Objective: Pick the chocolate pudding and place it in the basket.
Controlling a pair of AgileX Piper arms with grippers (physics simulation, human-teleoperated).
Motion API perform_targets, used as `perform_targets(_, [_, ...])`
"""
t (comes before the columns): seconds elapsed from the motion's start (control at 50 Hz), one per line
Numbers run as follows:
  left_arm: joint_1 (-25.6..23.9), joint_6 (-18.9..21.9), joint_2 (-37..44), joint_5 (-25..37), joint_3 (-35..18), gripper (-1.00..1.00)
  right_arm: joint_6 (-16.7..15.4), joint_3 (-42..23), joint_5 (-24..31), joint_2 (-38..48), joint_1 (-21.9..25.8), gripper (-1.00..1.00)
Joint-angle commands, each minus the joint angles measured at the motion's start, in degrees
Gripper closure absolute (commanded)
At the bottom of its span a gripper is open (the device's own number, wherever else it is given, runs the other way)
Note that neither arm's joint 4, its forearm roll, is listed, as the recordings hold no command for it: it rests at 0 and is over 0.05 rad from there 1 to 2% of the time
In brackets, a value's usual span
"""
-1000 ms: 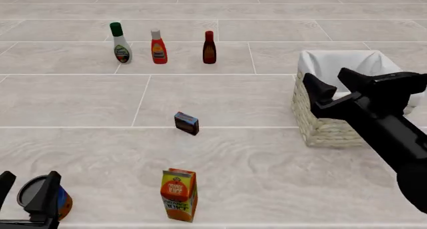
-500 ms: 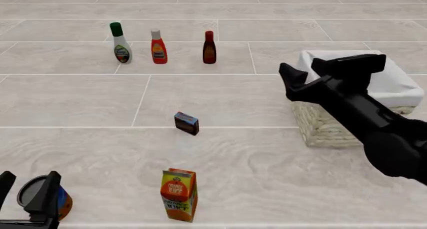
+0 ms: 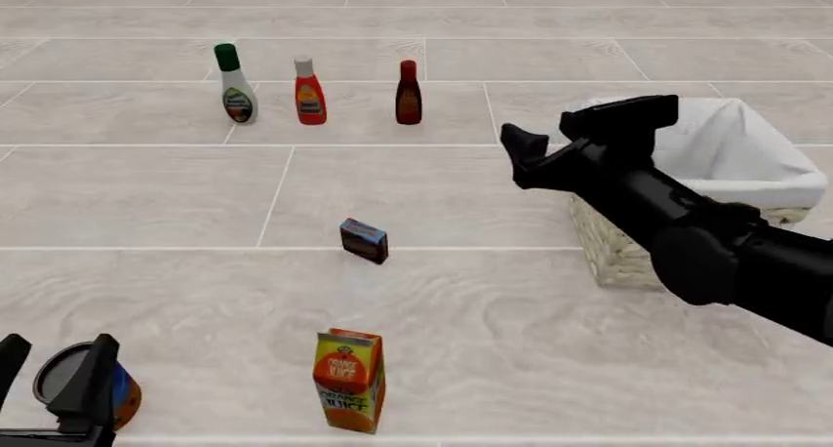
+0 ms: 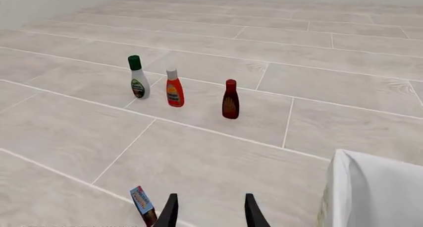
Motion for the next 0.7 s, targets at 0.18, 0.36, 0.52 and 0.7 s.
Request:
perform_targets(0.18, [0.00,0.00,0.00,0.00,0.00,-1.00,-0.22,-3.77,0.13,4.98,2.78,-1.00])
perform_targets(0.36, [0.00,0.00,0.00,0.00,0.00,-1.00,-0.22,-5.44,0.49,6.17,4.80,-1.00])
perform_targets(0.52, [0.00,0.00,0.00,0.00,0.00,-1.00,-0.83,-6.82,0.57,7.78,6.16,-1.00])
perform_targets(0.7, [0.00,0.00,0.00,0.00,0.00,-1.00,-1.22,-8.56,0.38,10.14,8.29,-1.00])
